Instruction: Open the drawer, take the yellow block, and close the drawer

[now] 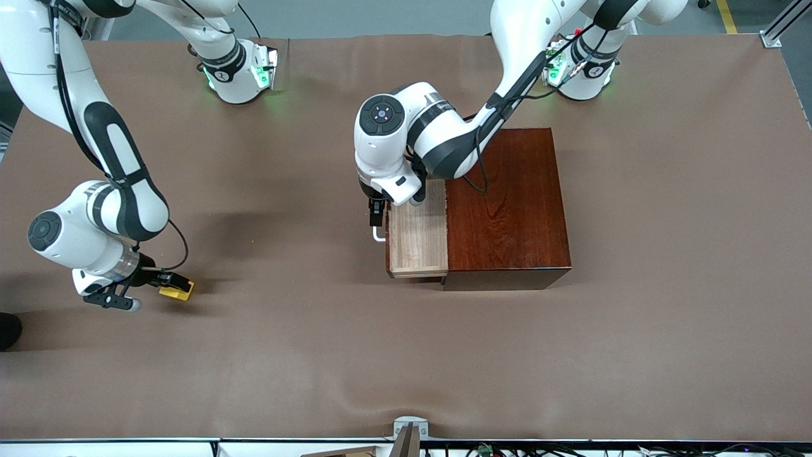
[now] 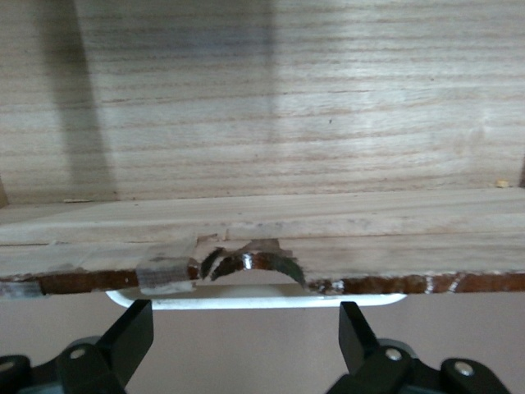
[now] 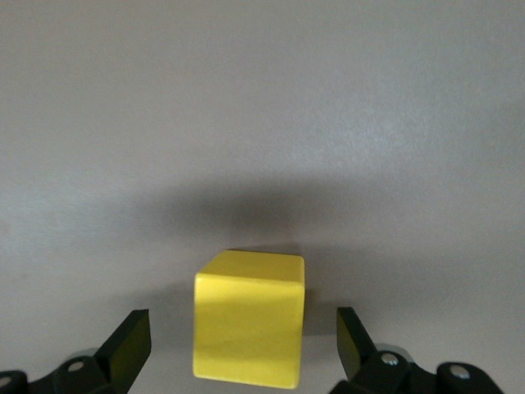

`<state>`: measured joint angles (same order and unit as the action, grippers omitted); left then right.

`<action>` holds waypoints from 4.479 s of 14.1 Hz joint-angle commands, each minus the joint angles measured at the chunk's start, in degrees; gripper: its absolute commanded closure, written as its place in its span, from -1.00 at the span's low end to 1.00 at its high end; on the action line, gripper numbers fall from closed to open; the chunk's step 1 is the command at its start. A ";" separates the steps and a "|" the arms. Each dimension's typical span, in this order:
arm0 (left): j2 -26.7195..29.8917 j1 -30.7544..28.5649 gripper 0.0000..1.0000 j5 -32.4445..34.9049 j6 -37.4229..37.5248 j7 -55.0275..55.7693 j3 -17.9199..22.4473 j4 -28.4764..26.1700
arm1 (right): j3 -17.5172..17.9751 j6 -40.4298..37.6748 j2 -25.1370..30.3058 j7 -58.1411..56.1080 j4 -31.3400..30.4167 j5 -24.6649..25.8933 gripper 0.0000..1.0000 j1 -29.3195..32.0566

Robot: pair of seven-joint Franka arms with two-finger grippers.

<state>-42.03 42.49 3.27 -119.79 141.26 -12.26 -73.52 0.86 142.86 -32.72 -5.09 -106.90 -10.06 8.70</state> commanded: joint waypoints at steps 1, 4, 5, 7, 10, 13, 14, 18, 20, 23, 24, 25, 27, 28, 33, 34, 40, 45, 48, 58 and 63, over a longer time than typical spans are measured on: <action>-0.95 0.93 -1.00 1.12 1.57 2.00 0.39 1.63 | 0.19 -7.13 3.62 0.43 2.92 -0.22 -1.00 -0.35; -0.77 0.93 -1.00 1.30 5.25 2.00 0.66 1.63 | 0.19 -16.60 6.96 0.43 7.04 1.79 -1.00 -0.35; -0.68 0.84 -1.00 1.39 6.31 2.00 0.74 1.63 | 0.28 -21.78 7.84 0.51 9.06 3.02 -1.00 -0.44; -0.33 0.93 -1.00 2.96 7.72 2.09 0.74 1.63 | 0.63 -32.50 9.68 0.34 14.32 6.27 -1.00 -1.14; -0.07 0.84 -1.00 5.34 11.14 2.44 0.83 1.63 | 0.63 -44.73 12.67 0.60 20.31 7.08 -1.00 -2.64; 0.63 0.84 -1.00 6.13 14.83 2.53 2.15 1.63 | 0.63 -51.79 19.42 4.11 20.42 7.16 -1.00 -3.60; 0.98 0.84 -1.00 7.00 15.89 2.53 2.15 1.63 | 0.63 -53.02 21.62 4.38 19.81 7.16 -1.00 -3.60; 1.16 0.49 -1.00 8.85 19.24 2.53 2.15 1.63 | 0.63 -53.39 31.38 6.57 13.49 7.77 -1.00 -4.30; 1.25 0.23 -1.00 10.34 20.99 2.53 2.15 1.63 | 0.63 -53.39 33.59 7.72 12.51 8.65 -1.00 -4.92; 1.77 0.13 -1.00 12.28 23.10 2.44 3.20 1.72 | 0.72 -54.26 34.65 6.94 13.64 10.50 -1.00 -4.92; 2.12 0.48 -1.00 12.29 23.46 2.44 4.34 1.63 | 0.55 -55.48 34.57 6.84 14.69 10.94 -1.00 -4.83; 2.13 0.40 -1.00 12.37 24.24 2.44 4.61 1.63 | 0.46 -56.02 34.39 6.84 15.83 11.73 -1.00 -4.92; 2.22 0.05 -1.00 12.55 25.30 2.35 4.96 1.63 | -0.59 -56.02 34.13 5.36 16.54 13.66 -1.00 -6.75; 2.39 0.22 -1.00 12.72 25.83 2.26 5.75 1.72 | -3.47 -55.93 34.13 4.74 16.72 13.67 -1.00 -8.68; 2.39 0.49 -1.00 12.72 25.92 2.26 6.99 1.89 | -4.03 -56.11 34.13 5.52 16.55 12.79 -1.00 -9.14; 2.39 0.66 -1.00 12.73 25.66 2.17 6.90 2.15 | -4.02 -56.46 34.21 5.70 16.63 12.79 -1.00 -9.40; 5.28 -0.12 -1.00 12.64 21.97 2.00 6.55 5.85 | -3.94 -56.72 34.48 5.79 16.72 11.73 -1.00 -9.49; 9.15 -6.61 -1.00 12.46 20.56 -5.27 8.13 5.67 | -4.02 -56.64 34.13 5.79 16.81 11.73 -1.00 -9.31; 9.16 -14.60 -1.00 11.94 19.42 -12.65 7.95 5.41 | -4.02 -56.20 34.13 5.70 16.98 11.73 -1.00 -9.49; 8.11 -36.50 -1.00 3.16 11.15 -49.29 7.78 4.18 | -4.20 -55.15 33.51 5.79 16.81 9.73 -1.00 -10.11; 8.89 -40.11 -1.00 2.36 11.85 -66.35 7.78 0.76 | -4.38 -55.05 33.69 5.79 16.99 8.83 -1.00 -9.14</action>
<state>-34.53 3.46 6.54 -107.87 80.22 -3.96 -70.43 -3.64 87.92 0.78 0.52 -90.42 -0.11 -1.04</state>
